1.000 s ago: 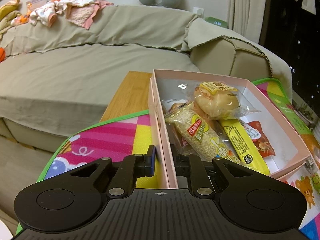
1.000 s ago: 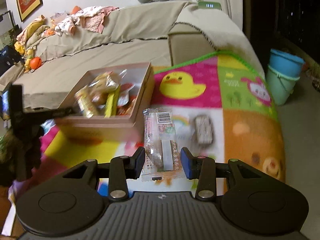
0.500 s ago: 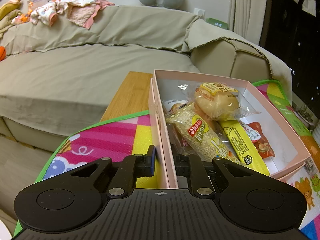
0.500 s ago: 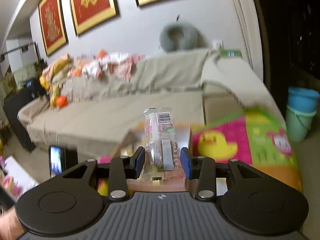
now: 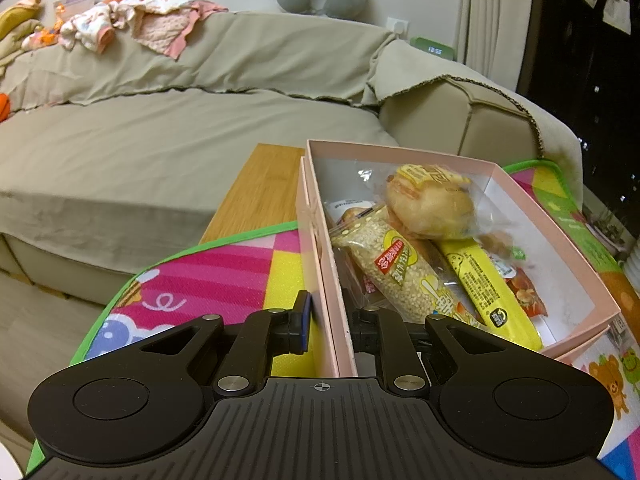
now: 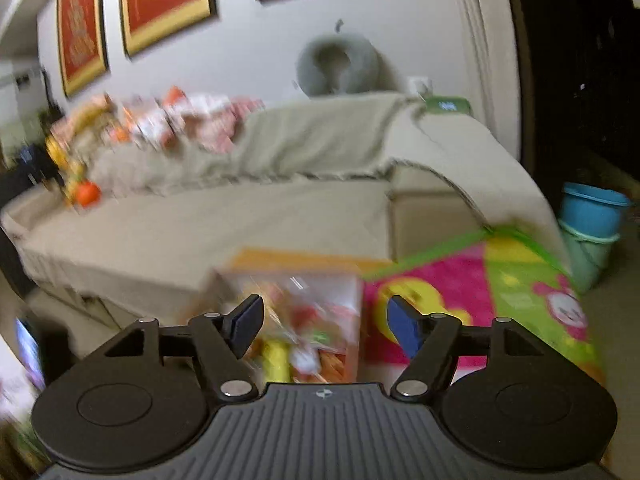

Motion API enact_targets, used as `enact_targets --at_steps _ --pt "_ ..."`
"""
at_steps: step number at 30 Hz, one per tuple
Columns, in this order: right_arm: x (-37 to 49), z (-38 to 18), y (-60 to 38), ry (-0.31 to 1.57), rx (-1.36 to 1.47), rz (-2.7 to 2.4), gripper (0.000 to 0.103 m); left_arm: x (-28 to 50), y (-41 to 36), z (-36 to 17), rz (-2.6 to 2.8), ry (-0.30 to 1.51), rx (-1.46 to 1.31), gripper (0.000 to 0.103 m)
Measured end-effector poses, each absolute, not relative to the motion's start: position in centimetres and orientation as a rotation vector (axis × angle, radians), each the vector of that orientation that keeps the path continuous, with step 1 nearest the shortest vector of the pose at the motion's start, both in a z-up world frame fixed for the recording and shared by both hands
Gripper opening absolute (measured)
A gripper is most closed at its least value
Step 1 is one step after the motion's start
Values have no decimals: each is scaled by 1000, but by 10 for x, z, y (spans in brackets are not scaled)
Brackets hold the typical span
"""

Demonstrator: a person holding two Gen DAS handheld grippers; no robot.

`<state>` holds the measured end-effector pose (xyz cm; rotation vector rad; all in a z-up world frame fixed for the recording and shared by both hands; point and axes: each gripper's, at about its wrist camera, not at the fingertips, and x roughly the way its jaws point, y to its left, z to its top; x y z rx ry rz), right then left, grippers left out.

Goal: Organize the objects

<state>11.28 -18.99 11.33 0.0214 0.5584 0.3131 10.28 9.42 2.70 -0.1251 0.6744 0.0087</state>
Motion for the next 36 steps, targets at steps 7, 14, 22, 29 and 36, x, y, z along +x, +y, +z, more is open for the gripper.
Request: enact_targets --at_steps 7,14,22,29,36 --pt "99 51 -223 697 -84 181 72 103 94 27 8 674 -124 16" --pt "105 18 -262 787 -24 83 76 102 94 27 8 674 -124 16" --pt "121 -6 -267 841 31 78 76 104 94 26 0 670 -110 16" --pt "128 -12 -257 827 13 87 81 108 91 24 -11 666 -80 17" --pt "135 -12 -257 812 5 92 81 111 93 21 -16 663 -84 17"
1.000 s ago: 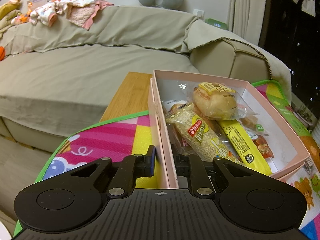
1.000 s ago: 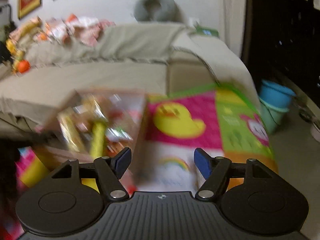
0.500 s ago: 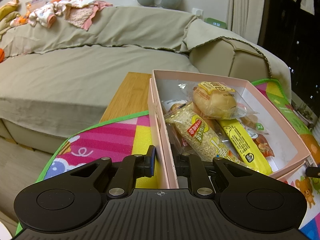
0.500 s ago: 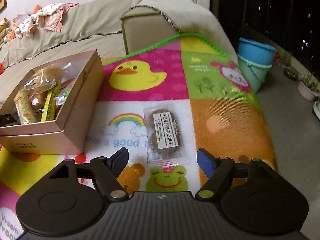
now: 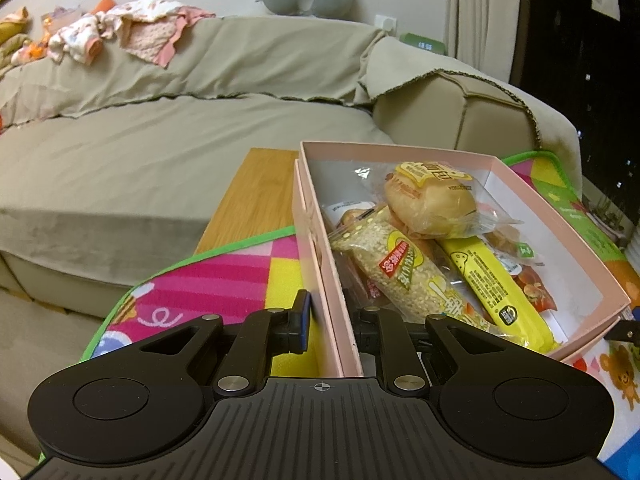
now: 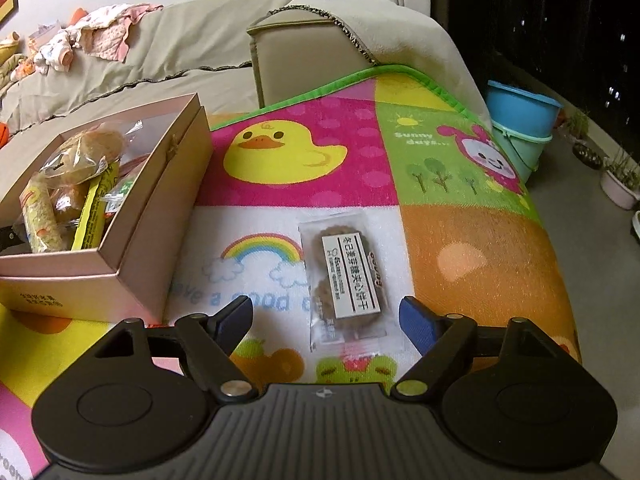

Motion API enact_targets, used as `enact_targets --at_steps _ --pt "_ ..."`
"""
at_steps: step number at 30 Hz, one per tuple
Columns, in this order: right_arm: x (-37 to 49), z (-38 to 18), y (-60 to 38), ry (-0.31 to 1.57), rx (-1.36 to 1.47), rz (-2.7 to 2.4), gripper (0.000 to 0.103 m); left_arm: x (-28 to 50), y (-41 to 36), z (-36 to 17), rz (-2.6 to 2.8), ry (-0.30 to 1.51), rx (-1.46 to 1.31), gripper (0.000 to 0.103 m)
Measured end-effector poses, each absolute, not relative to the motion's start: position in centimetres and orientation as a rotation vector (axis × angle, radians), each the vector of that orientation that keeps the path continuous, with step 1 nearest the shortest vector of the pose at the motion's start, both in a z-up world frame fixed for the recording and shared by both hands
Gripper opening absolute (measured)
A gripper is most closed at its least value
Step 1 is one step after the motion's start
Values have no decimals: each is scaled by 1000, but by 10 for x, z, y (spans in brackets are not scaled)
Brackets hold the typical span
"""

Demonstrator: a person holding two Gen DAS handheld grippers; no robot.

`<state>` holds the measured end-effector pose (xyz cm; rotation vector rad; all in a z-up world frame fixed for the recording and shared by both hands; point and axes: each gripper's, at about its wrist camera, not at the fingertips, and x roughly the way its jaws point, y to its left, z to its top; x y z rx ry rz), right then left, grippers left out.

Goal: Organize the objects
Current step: 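Grasp the cookie packet with the right tool and lift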

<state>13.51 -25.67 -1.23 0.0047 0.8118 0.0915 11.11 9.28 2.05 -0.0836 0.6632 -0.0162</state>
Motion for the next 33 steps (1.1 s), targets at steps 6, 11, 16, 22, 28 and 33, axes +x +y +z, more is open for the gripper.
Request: enact_targets --at_steps 6,11,16,22,28,33 --pt "147 -10 -251 812 -20 102 52 110 94 20 -18 663 -86 17" --pt "138 -4 -239 838 -46 160 42 110 95 20 -13 677 -100 17" --pt "114 3 -239 869 -56 194 38 107 95 20 -11 683 -105 17" --pt "85 33 -247 855 -49 217 14 106 95 20 -6 679 -118 17" --pt "82 48 -245 810 -101 200 29 105 96 19 -6 674 -125 17" --pt "94 26 -247 847 -71 184 49 106 95 20 -8 672 -115 17"
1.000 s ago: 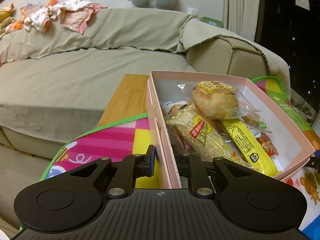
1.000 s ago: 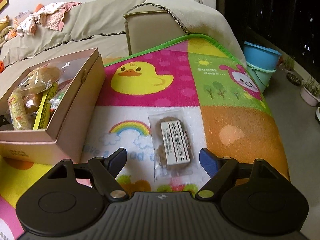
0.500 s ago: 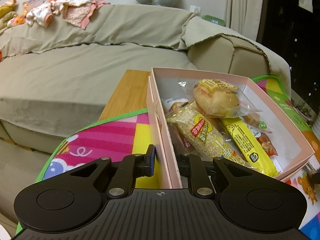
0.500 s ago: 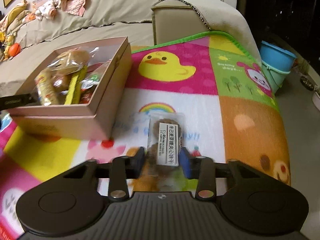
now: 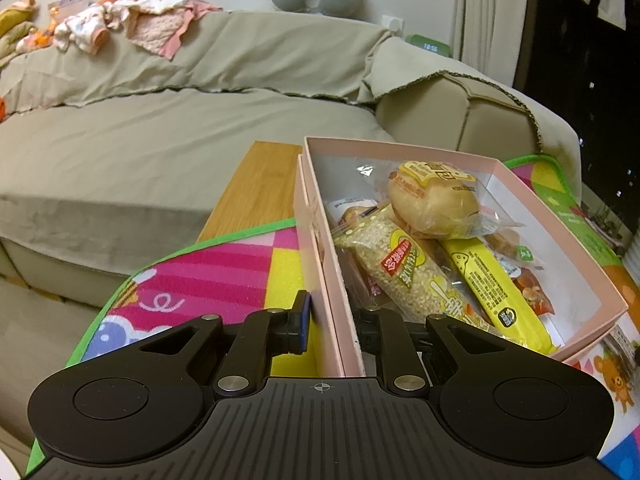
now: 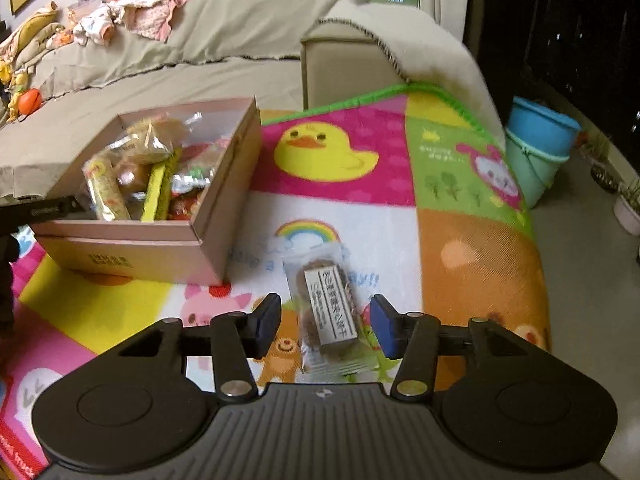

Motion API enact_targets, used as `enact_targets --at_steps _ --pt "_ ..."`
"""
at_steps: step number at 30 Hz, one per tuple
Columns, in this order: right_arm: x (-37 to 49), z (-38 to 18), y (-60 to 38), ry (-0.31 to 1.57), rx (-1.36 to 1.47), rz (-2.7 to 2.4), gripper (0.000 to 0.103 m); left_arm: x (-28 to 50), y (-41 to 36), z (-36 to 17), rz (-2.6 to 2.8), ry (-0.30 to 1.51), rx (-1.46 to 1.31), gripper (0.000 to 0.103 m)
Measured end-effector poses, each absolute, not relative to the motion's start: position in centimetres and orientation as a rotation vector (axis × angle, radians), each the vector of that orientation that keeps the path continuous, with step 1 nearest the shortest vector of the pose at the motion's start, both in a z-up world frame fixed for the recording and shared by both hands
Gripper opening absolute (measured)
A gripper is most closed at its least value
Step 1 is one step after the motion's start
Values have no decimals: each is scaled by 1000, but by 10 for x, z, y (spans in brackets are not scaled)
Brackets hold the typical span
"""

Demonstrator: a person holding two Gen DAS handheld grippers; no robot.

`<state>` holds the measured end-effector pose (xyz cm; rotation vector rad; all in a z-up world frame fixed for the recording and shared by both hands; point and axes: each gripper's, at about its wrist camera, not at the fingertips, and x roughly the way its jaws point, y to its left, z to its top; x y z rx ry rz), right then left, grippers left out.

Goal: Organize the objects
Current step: 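Grasp the cookie packet with the right tool and lift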

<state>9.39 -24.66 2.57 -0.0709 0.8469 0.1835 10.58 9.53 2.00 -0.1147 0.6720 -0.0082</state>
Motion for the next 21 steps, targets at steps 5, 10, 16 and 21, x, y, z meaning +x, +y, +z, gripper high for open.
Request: enact_targets --at_steps 5,10,16,21 --pt "114 2 -248 878 -18 179 49 108 93 20 -3 678 -108 16" --pt "113 -2 -231 872 -92 218 38 109 94 19 -7 682 -109 17" --pt "93 5 -226 883 -121 256 36 109 94 19 -8 680 -108 17" --pt "87 29 -237 861 -83 223 36 108 94 18 -6 677 -114 17"
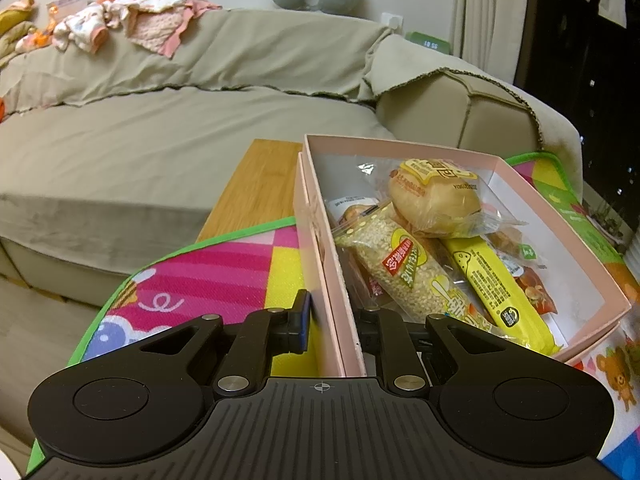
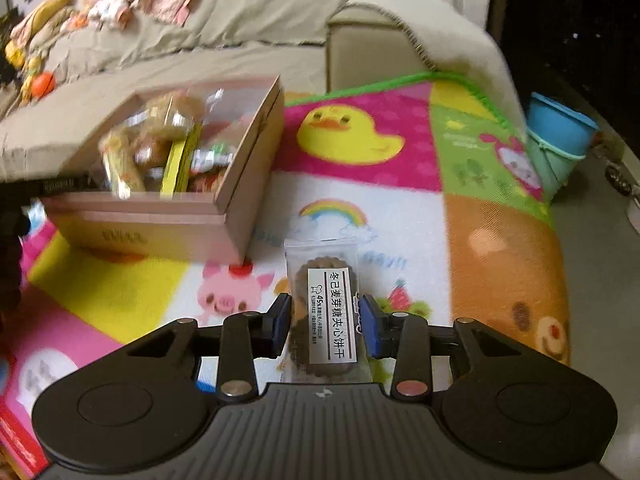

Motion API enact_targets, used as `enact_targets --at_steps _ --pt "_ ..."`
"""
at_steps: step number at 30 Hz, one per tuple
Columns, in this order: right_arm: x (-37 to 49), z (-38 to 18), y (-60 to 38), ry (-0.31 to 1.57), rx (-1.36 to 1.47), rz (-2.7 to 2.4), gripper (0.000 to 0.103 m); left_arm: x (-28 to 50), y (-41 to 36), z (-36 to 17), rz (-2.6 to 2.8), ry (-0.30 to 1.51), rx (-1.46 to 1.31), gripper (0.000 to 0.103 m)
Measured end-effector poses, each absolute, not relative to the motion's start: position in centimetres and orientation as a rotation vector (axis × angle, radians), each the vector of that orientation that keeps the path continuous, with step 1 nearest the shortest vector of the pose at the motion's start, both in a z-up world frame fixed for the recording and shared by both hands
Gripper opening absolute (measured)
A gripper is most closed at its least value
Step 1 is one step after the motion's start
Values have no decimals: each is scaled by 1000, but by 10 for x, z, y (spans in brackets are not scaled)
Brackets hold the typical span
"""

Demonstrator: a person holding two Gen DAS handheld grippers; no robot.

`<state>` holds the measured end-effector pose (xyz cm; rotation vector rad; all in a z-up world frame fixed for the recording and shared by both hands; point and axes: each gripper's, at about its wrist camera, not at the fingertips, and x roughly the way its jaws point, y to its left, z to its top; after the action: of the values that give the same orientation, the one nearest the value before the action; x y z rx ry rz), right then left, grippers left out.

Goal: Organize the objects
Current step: 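Grasp the cookie packet with the right tool and lift, then place the cookie packet in the pink box and open the right tool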

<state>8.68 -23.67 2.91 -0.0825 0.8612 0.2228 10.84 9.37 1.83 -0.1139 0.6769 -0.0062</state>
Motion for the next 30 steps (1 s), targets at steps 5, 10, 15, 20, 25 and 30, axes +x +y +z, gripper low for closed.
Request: enact_targets --at_steps 5,10,15,20,25,30 --pt "90 73 -233 750 -55 221 37 109 93 18 -8 675 -117 17" --pt "99 128 -216 610 26 319 37 108 93 18 -9 676 -118 17" --pt "115 164 -187 504 10 368 37 108 93 18 -13 676 -120 17" --pt "131 162 -162 489 -31 385 55 107 94 17 -20 676 -123 17" --pt "122 134 -153 523 -145 386 71 107 95 18 -25 678 -122 17" --pt "100 78 -153 646 -277 438 78 110 92 18 -18 690 -98 15"
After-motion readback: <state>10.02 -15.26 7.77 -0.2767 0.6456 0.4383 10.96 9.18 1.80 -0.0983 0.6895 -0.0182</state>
